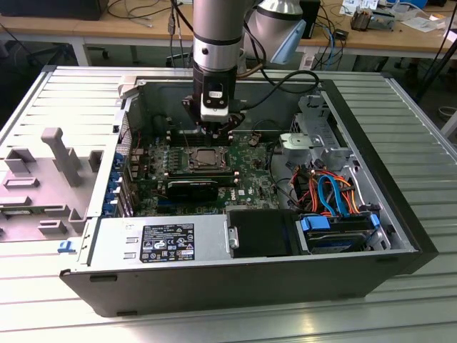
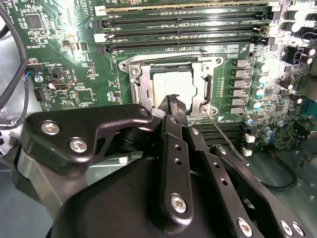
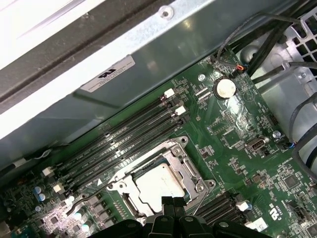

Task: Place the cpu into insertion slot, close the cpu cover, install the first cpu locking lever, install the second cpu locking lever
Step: 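Install the first cpu locking lever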

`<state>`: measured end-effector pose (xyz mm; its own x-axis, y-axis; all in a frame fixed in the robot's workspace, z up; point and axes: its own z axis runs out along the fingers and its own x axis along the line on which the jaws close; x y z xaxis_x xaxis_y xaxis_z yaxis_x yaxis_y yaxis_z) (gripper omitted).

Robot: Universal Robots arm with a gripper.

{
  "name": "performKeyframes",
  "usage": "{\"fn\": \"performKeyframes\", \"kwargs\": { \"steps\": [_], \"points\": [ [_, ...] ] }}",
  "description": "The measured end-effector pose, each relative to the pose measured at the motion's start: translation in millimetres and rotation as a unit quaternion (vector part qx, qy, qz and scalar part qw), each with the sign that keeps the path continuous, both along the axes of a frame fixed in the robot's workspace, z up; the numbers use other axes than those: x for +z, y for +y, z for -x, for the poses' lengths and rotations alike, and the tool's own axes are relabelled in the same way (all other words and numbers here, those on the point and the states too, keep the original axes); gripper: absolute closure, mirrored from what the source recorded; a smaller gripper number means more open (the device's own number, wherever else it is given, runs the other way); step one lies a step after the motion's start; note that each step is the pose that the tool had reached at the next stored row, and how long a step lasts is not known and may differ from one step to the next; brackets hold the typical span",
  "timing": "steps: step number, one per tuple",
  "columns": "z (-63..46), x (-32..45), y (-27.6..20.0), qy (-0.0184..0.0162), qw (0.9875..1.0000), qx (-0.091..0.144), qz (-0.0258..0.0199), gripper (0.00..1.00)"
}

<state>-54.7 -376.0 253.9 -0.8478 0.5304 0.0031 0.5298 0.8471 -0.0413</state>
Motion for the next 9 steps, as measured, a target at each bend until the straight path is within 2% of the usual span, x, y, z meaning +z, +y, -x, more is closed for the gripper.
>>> {"fn": "performKeyframes", "kwargs": {
  "steps": [9],
  "points": [
    [0.0, 0.0, 0.0, 0.0, 0.9999, 0.011, 0.0, 0.89]
  ]
}}
